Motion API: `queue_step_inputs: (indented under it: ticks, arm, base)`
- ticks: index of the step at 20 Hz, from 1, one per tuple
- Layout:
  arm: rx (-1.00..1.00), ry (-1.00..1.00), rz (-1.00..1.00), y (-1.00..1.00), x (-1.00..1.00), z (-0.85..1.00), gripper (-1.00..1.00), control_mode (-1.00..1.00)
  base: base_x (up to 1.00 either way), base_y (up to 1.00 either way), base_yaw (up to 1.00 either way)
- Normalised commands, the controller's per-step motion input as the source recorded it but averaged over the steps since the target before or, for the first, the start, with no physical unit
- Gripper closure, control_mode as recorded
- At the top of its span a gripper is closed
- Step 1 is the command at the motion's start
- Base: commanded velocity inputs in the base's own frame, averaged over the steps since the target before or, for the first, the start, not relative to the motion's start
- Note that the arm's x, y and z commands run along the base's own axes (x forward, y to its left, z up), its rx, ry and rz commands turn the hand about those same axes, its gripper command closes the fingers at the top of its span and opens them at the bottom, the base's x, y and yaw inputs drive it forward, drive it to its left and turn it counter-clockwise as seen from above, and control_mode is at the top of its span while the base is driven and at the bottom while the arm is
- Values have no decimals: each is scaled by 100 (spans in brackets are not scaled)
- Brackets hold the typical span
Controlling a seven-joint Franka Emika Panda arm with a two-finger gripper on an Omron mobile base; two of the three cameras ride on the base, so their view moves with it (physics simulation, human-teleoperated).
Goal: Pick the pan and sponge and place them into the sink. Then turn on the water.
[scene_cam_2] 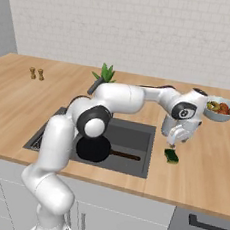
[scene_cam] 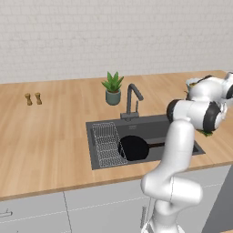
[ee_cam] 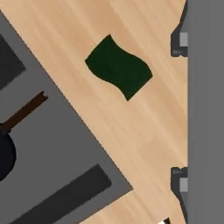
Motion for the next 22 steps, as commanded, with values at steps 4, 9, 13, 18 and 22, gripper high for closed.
queue_step_inputs:
  ticks: [4, 9, 13, 18, 22]
  arm:
    - [14, 17, -70, 3, 1, -2, -100, -100]
    - [29, 0, -70, 1, 11, -1, -100, -100]
    - [2, 0, -28, -10, 32, -15, -100, -100]
    - [-11, 0, -9, 0, 18, -29, -100, -100]
    - [-19, -1, 0, 0, 1, -45, -100, -100]
  base:
    - [0, 0, 0]
    - [0, 0, 0]
    - [0, 0, 0]
    - [0, 0, 0]
    - [0, 0, 0]
